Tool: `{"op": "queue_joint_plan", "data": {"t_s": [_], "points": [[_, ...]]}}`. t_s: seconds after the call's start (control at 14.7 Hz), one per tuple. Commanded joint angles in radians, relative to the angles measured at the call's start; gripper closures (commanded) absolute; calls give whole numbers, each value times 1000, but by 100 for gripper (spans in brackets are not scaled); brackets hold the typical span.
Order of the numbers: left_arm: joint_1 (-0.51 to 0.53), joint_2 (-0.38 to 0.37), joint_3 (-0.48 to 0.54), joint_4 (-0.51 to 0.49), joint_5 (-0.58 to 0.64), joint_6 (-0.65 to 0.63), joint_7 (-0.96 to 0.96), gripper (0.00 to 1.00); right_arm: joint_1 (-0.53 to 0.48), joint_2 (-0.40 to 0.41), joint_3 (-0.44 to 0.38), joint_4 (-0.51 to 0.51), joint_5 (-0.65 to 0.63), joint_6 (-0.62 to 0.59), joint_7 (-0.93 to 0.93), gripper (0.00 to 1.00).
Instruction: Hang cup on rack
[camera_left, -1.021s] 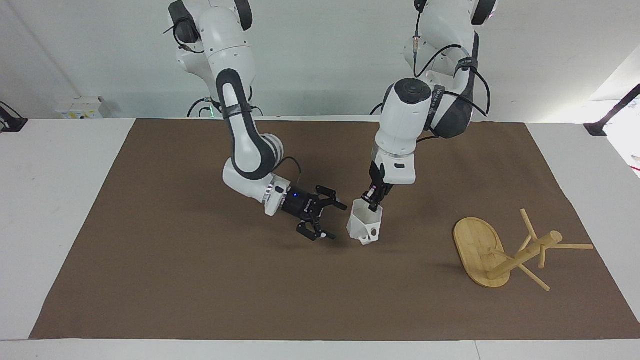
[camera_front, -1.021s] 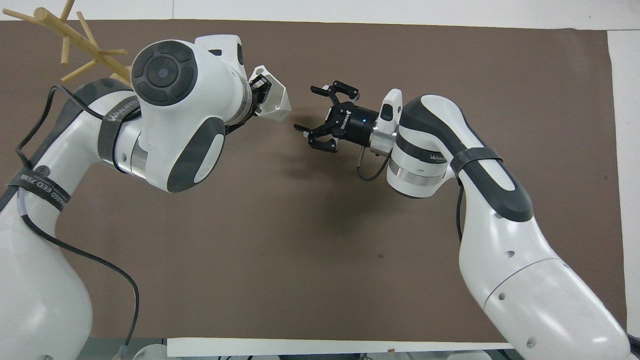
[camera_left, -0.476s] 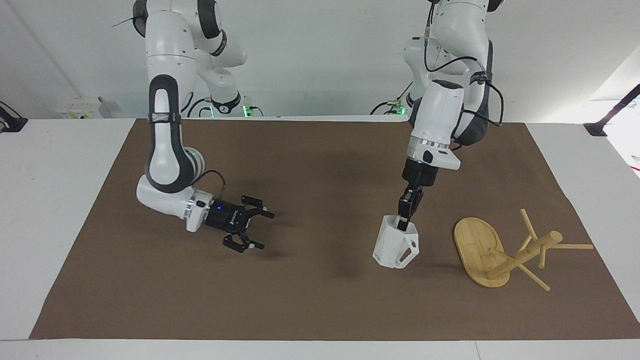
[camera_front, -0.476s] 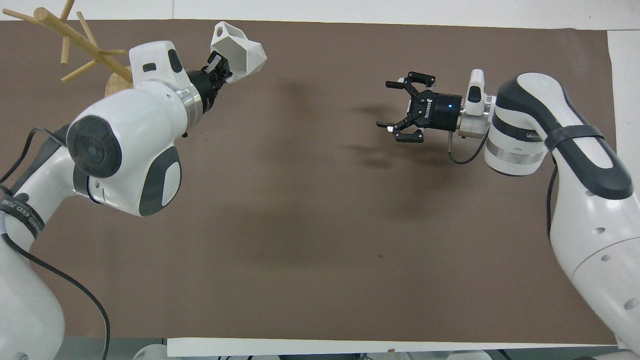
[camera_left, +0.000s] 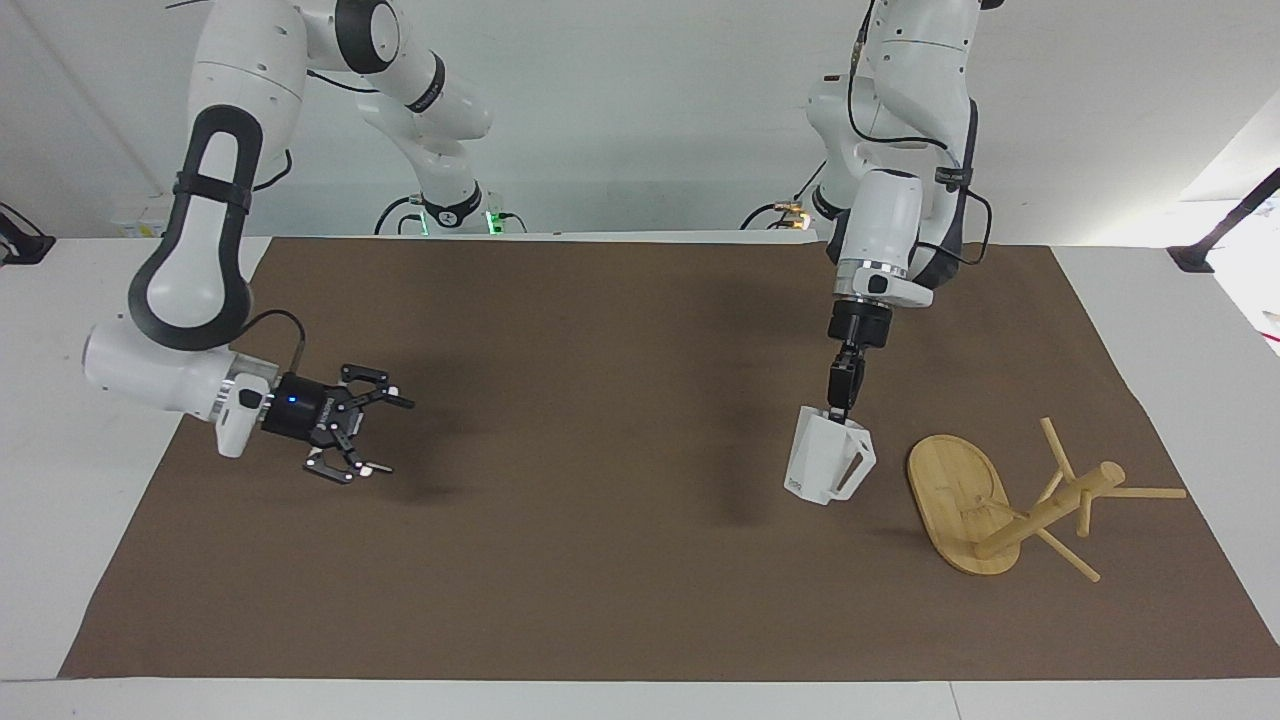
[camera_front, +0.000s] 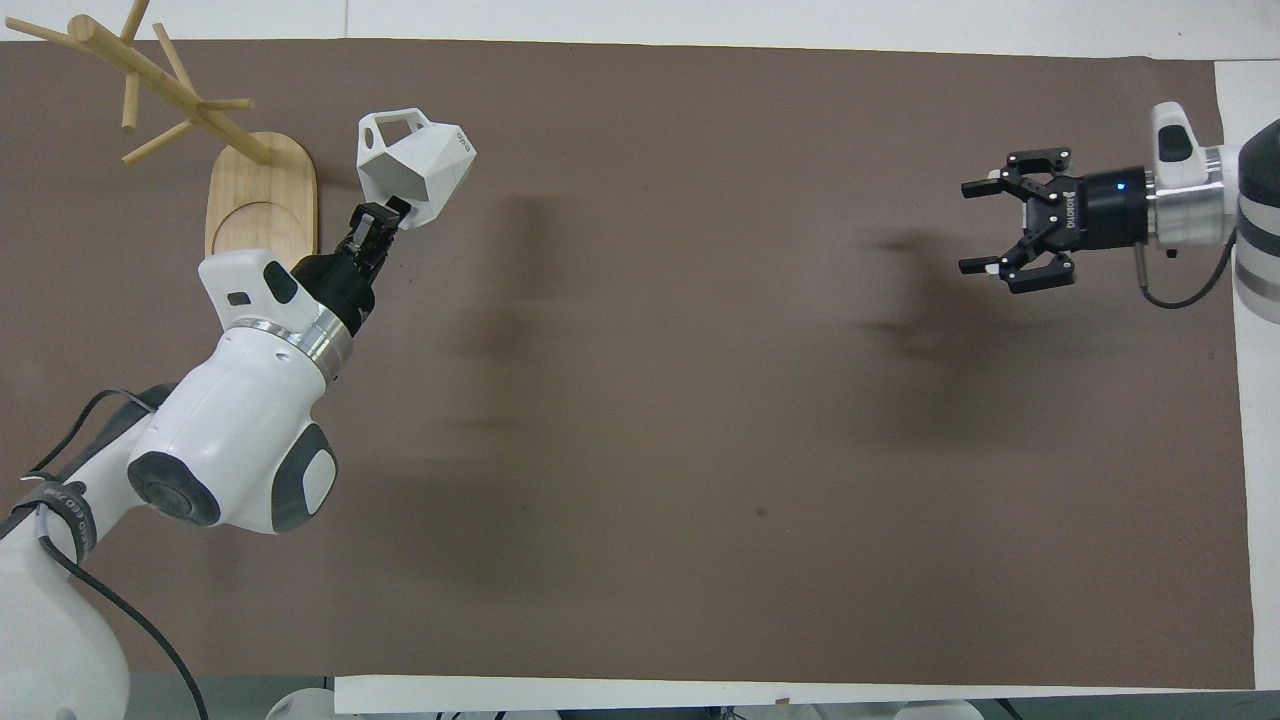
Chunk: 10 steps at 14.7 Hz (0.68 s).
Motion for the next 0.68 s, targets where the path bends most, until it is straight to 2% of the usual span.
{"op": "queue_joint_plan", "data": {"t_s": [0.0, 0.14, 0.27, 0.41, 0.61], "points": [[77, 36, -9, 49, 54, 10, -12, 100, 9, -175, 11, -11, -263, 0, 319, 0], [116, 71, -9, 74, 96, 10, -13, 100, 21, -239, 17, 28, -415, -43, 550, 0], [137, 87, -10, 94, 128, 8, -13, 100, 59, -240, 23, 162, -579, -187, 758, 0], [165, 93, -10, 121, 136, 4, -13, 100, 105, -244, 26, 248, -708, -293, 988, 0], [188, 125, -10, 128, 163, 5, -12, 100, 121, -290, 26, 277, -768, -367, 1185, 0]]}}
